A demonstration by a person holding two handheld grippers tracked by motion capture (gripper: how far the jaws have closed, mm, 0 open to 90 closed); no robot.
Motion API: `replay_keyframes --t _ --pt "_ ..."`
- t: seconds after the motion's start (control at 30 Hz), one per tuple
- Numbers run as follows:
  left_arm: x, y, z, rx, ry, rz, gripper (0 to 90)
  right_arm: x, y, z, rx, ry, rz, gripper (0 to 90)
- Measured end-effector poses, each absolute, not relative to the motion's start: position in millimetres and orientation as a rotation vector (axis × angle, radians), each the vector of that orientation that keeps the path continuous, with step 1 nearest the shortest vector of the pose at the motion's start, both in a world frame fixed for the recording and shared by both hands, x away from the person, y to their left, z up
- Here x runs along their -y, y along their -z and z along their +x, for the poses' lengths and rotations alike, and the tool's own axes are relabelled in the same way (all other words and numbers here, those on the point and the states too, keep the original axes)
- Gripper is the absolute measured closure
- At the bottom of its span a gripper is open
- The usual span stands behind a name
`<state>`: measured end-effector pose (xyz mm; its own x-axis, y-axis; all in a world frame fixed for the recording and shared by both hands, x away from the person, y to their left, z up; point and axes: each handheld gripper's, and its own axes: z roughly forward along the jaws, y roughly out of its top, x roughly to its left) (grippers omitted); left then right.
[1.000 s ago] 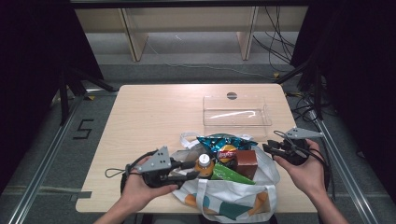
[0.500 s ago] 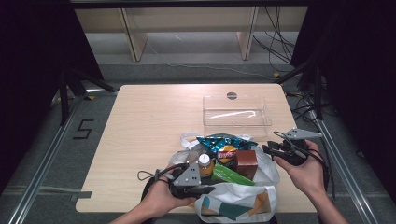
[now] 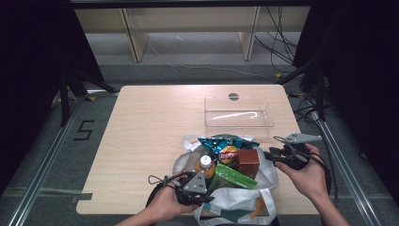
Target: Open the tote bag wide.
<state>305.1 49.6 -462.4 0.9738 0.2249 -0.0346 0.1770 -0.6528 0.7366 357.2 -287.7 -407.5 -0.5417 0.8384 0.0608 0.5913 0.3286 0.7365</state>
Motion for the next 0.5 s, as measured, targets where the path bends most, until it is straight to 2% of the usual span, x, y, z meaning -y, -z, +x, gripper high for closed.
replay_keyframes --t 0.27,0.5 --pt "-54.5 454.3 305.5 -0.328 -0.051 2.203 75.0 293.1 402.0 348.8 -2.258 -1.081 1.288 65.7" --pt "-58.2 447.0 304.7 -0.31 -0.085 2.187 71.6 298.8 394.8 322.9 -2.306 -1.054 1.323 60.7"
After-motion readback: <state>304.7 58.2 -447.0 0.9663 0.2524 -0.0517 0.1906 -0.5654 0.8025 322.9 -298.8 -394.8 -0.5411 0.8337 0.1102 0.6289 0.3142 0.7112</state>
